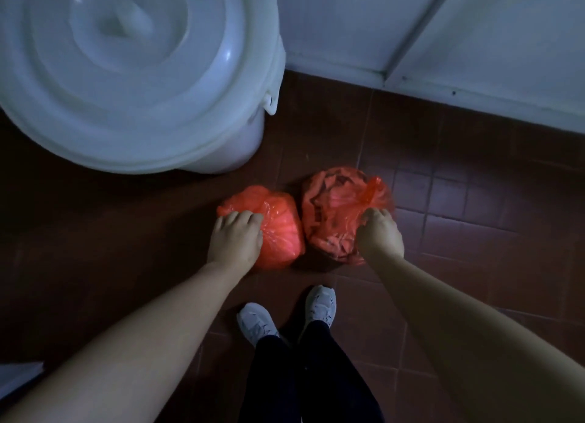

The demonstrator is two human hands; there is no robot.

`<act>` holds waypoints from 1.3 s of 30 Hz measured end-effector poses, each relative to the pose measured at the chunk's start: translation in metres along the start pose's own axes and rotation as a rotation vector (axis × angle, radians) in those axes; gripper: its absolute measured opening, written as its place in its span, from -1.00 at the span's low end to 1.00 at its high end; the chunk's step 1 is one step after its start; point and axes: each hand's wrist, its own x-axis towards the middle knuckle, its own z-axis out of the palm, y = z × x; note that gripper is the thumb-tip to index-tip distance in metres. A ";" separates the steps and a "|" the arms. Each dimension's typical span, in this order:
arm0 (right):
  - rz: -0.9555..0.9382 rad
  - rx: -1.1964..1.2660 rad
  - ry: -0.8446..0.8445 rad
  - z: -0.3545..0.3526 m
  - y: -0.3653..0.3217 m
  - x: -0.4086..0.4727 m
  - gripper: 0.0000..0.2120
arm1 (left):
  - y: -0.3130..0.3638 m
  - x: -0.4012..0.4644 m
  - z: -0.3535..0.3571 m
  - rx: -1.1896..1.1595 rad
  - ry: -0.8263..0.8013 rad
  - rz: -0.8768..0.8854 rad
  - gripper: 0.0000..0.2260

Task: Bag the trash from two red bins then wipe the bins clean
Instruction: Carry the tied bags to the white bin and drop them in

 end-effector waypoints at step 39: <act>0.147 0.236 0.130 -0.030 -0.324 -0.085 -0.96 | -0.243 0.237 -0.264 0.052 -0.109 0.220 -0.54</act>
